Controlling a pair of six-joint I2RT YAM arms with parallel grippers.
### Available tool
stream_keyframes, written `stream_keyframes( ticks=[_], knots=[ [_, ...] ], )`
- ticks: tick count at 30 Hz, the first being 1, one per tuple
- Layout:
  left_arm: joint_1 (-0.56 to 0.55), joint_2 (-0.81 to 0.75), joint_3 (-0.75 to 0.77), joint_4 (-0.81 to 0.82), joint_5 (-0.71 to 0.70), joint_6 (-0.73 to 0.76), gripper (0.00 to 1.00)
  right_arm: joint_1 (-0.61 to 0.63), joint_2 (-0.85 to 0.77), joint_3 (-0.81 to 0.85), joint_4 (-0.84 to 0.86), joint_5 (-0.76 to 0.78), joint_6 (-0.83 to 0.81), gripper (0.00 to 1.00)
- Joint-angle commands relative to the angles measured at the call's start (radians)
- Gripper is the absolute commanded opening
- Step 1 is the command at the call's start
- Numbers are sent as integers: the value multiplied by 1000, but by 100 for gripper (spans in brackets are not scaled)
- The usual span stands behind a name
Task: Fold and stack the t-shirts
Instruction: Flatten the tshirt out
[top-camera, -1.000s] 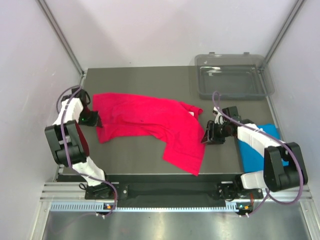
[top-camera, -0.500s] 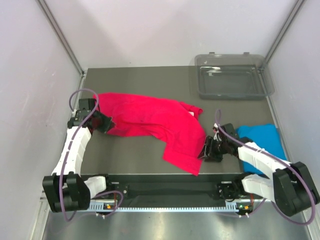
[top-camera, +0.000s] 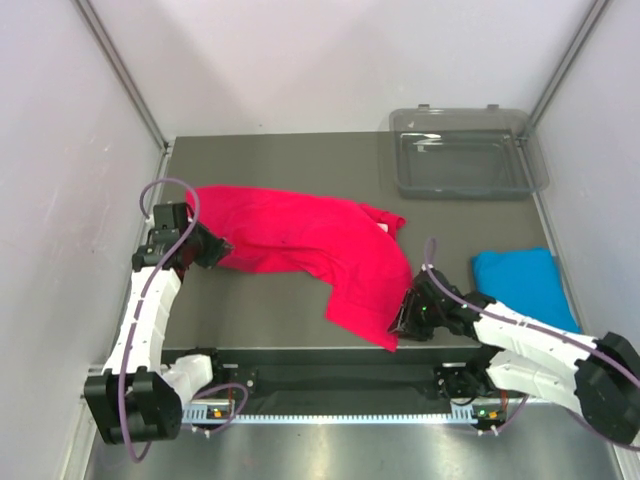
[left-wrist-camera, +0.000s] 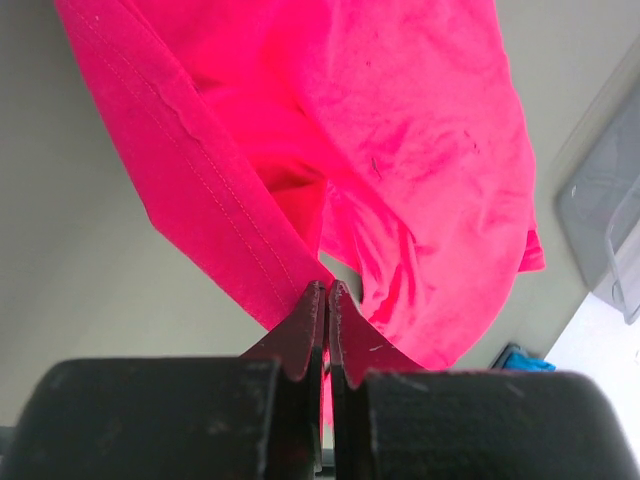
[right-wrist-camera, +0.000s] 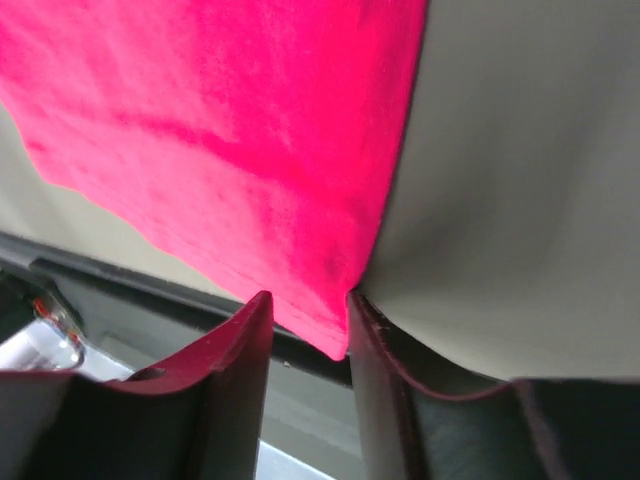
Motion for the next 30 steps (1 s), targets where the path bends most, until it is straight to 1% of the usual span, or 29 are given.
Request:
stream_keyframes(
  ticks=[1, 3, 4, 6, 9, 11, 15, 18, 19, 21, 22, 24, 25, 26, 28, 29, 30],
  knots=[
    [-5, -35, -13, 30, 23, 21, 0, 100, 91, 72, -30, 174, 113, 34],
    [-7, -52, -16, 28, 23, 18, 0, 179, 134, 139, -117, 282, 131, 35],
    [-7, -60, -24, 28, 23, 15, 0, 202, 163, 157, -166, 310, 147, 37],
    [-8, -66, -28, 33, 25, 11, 0, 246, 182, 194, -207, 371, 174, 39],
    [-7, -71, -45, 49, 31, 1, 0, 308, 211, 227, -251, 420, 200, 40],
    [-7, -75, -51, 62, 35, -3, 0, 325, 228, 240, -280, 438, 219, 41],
    [-8, -78, -56, 65, 32, 1, 0, 346, 257, 222, -259, 439, 242, 39],
    [-7, -80, -55, 63, 34, 6, 0, 346, 306, 190, -178, 412, 242, 31],
    [-8, -81, -53, 62, 37, 3, 0, 346, 329, 185, -137, 404, 242, 22],
    [-7, -84, -48, 56, 38, 0, 0, 346, 350, 182, -119, 398, 248, 15],
    [-8, -87, -42, 53, 40, -2, 0, 346, 356, 188, -121, 410, 248, 9],
    [-8, -91, -27, 43, 43, -2, 0, 343, 347, 211, -128, 453, 237, 2],
    [-8, -94, -19, 42, 43, 0, 0, 340, 341, 225, -154, 474, 233, 0],
    [-7, -95, -12, 40, 46, 3, 0, 333, 334, 262, -174, 496, 228, 0],
    [-7, -101, 25, 40, 51, 24, 0, 290, 289, 305, -220, 559, 169, 0],
    [-7, -101, 43, 40, 48, 35, 0, 268, 268, 358, -228, 574, 124, 0],
    [-7, -100, 86, 40, 31, 44, 0, 221, 248, 394, -243, 614, 48, 0]
  ],
)
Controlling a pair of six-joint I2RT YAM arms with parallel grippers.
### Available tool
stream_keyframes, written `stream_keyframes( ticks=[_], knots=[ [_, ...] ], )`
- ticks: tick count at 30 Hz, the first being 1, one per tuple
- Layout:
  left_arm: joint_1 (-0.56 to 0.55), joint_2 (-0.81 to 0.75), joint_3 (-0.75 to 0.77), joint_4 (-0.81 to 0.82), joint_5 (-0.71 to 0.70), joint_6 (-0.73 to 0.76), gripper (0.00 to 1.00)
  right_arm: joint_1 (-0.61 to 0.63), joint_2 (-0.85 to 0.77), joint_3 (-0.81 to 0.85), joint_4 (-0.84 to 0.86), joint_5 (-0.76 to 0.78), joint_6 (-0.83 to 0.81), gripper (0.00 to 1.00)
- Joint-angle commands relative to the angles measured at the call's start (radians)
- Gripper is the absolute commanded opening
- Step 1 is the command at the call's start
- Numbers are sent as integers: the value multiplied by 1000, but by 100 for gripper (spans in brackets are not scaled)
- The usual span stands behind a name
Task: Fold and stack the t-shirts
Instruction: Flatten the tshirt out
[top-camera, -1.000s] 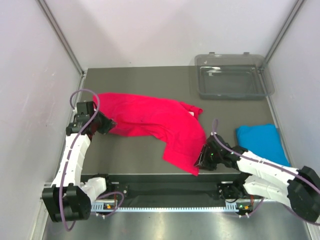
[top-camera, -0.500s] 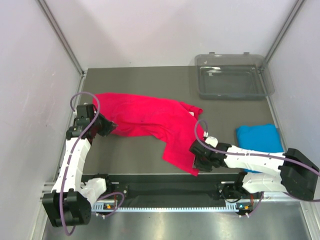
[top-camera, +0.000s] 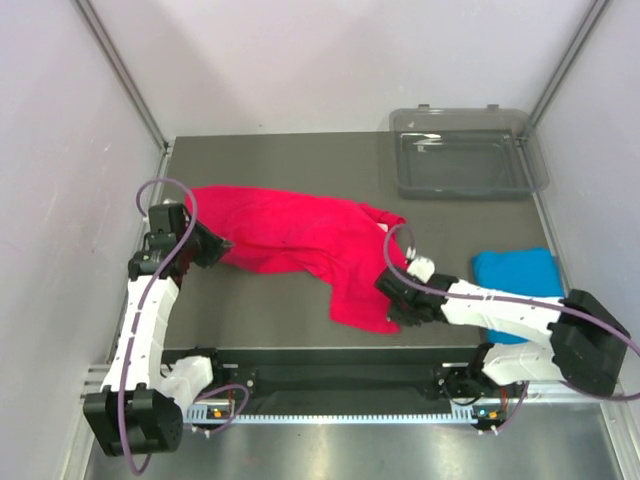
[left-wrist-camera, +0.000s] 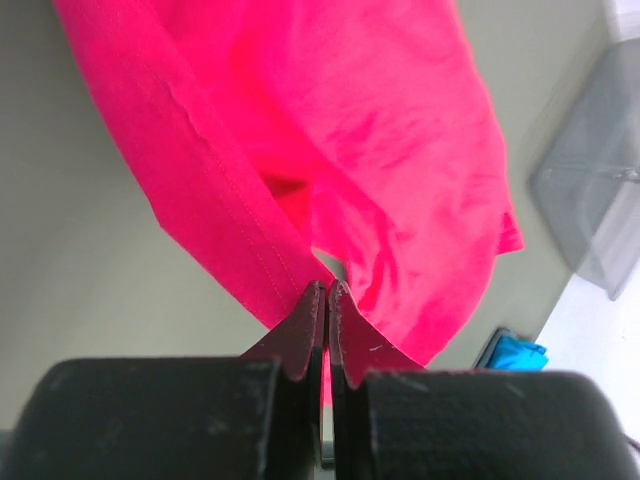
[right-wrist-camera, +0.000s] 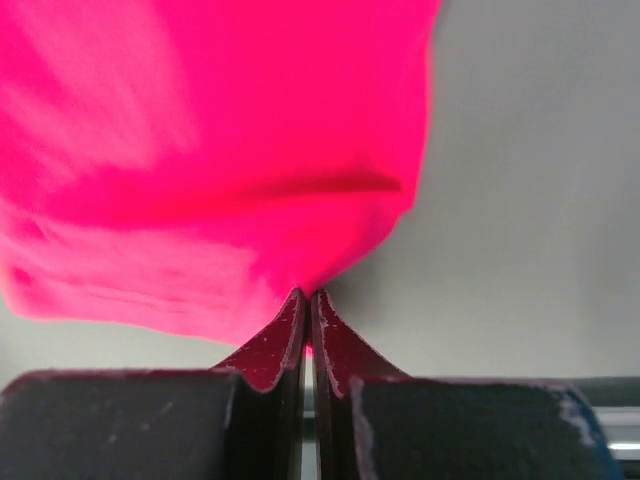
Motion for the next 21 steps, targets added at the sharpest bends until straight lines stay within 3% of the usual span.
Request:
stream_keyframes(
  ticks=[1, 7, 12, 17, 21],
  knots=[
    [-2, -20, 136, 35, -16, 54, 0, -99, -105, 155, -99, 171, -174, 0],
    [-1, 53, 400, 122, -64, 127, 0, -338, -250, 482, -92, 201, -562, 0],
    [-1, 176, 700, 223, 51, 169, 0, -444, -217, 871, -116, 161, -835, 0],
    [1, 264, 931, 252, 85, 189, 0, -475, -215, 1143, -104, 190, -944, 0],
    [1, 294, 1170, 193, 43, 230, 0, -477, -259, 1237, -77, 210, -995, 0]
  ],
)
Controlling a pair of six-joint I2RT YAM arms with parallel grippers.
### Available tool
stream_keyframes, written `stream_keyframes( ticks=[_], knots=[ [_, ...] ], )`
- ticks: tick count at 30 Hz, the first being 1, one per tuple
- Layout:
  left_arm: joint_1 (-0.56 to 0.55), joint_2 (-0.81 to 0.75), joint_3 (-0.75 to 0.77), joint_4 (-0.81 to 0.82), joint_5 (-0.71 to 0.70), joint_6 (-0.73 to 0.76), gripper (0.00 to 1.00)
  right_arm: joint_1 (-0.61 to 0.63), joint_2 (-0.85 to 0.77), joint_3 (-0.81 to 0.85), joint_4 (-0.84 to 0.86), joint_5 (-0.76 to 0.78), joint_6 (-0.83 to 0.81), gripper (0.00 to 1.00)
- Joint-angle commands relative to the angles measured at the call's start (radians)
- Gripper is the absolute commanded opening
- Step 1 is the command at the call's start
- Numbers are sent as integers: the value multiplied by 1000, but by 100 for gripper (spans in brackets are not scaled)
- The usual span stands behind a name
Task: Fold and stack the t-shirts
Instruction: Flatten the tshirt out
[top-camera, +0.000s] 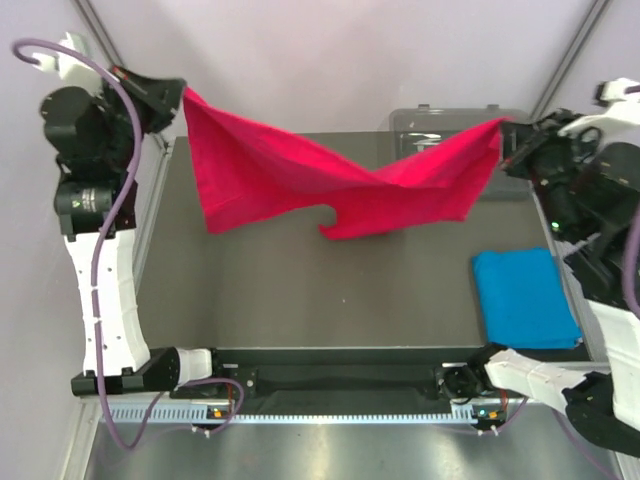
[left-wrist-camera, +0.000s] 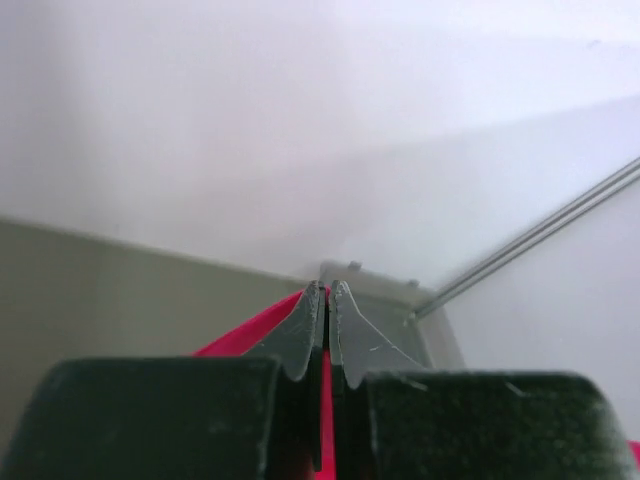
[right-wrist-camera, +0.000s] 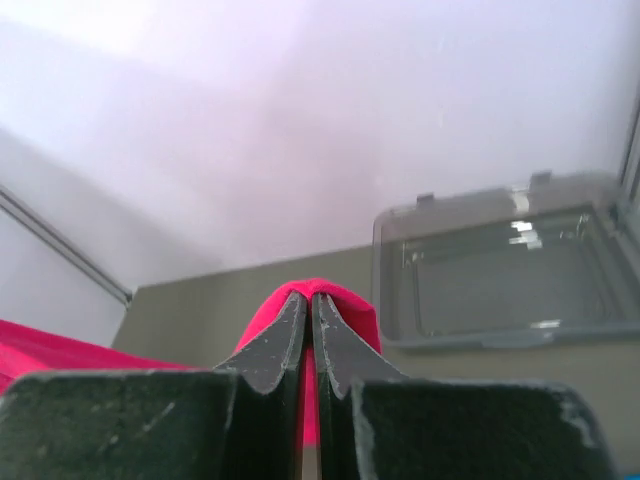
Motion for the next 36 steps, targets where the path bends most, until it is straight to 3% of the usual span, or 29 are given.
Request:
stream_keyframes(
  ticks=[1, 5, 12, 22, 28, 32, 34, 36],
  knots=[
    [2, -15, 193, 13, -24, 77, 0, -14, -45, 82, 24, 33, -109, 0],
    [2, -65, 306, -5, -128, 135, 0, -14, -131, 100, 62, -65, -165, 0],
    [1, -205, 310, 35, -192, 181, 0, -13, -265, 140, 89, -179, -172, 0],
    [-19, -293, 281, 55, -352, 309, 0, -14, -271, 115, 182, -320, -42, 0],
    [-28, -277, 111, 71, -473, 381, 0, -13, -162, 63, 227, -291, 26, 0],
    [-27, -221, -125, 134, -459, 421, 0, -13, -70, -96, 322, -230, 34, 0],
    [-27, -152, -170, 148, -421, 445, 0, -14, -9, -179, 374, -195, 47, 0],
    [-25, -98, -302, 249, -398, 485, 0, -16, 42, -258, 440, -165, 38, 0]
  ],
)
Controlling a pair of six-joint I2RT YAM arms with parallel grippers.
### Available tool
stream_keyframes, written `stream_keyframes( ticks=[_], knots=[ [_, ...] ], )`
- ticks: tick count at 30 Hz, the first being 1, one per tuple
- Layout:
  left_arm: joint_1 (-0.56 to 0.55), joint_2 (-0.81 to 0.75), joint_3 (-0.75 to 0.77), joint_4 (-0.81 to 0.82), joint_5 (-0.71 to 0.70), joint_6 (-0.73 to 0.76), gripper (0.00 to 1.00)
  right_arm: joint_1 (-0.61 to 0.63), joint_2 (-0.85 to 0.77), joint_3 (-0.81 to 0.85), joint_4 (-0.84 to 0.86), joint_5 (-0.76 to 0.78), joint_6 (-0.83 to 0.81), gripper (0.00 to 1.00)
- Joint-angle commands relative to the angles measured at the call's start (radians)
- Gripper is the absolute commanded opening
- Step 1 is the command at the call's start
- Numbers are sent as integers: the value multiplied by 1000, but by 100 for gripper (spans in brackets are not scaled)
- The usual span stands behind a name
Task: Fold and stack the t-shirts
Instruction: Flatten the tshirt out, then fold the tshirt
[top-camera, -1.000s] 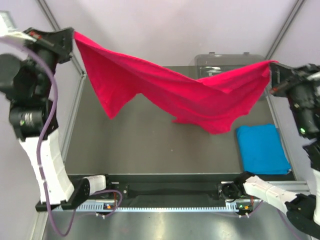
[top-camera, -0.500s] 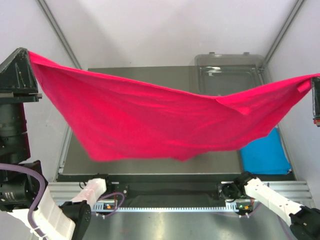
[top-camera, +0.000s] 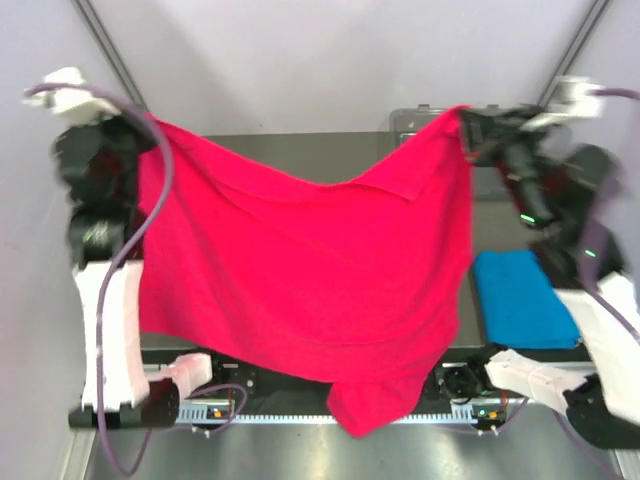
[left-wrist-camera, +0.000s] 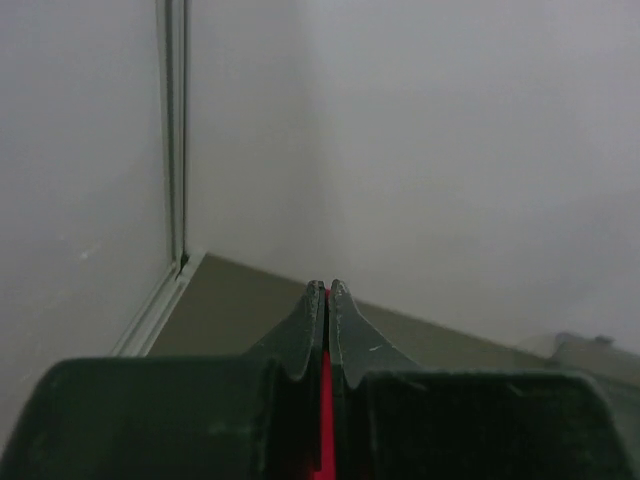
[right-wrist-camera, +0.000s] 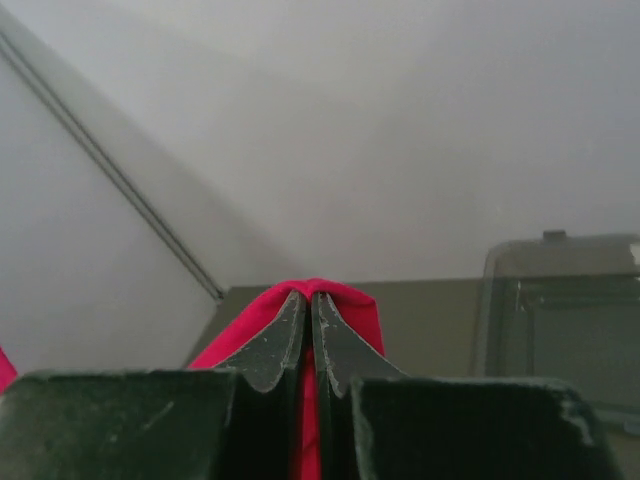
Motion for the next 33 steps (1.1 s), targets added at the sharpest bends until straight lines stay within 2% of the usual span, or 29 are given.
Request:
stream_keyframes(
  ticks=[1, 2, 4, 7, 8, 10, 11, 14, 20, 22, 28, 33],
  knots=[
    [0, 112, -168, 153, -4, 91, 0, -11, 101, -183, 125, 89, 16, 0],
    [-1, 129, -267, 187, -18, 101, 0, -16, 110, -237, 202, 115, 10, 0],
    [3, 184, -338, 287, -56, 111, 0, -31, 143, -377, 272, 134, 7, 0],
    [13, 294, -447, 458, -40, 105, 0, -82, 222, -459, 314, 159, 22, 0],
    [17, 383, -455, 481, -21, 102, 0, -114, 259, -476, 332, 169, 22, 0],
    [22, 486, -418, 505, 18, 101, 0, -164, 300, -501, 358, 147, 9, 0],
    [25, 585, -395, 505, 38, 97, 0, -175, 336, -501, 364, 140, -1, 0],
    [27, 750, -317, 497, 29, 74, 0, -200, 400, -480, 358, 87, -28, 0],
    [43, 928, -171, 451, 87, 22, 0, -200, 471, -460, 308, 34, -28, 0],
    [42, 959, -118, 414, 107, 22, 0, -198, 480, -452, 279, 13, -19, 0],
    [69, 947, -128, 324, 196, -18, 0, -201, 456, -452, 145, -54, 44, 0],
    [100, 896, -127, 128, 275, -50, 0, -198, 387, -489, 22, -140, 104, 0]
  ],
)
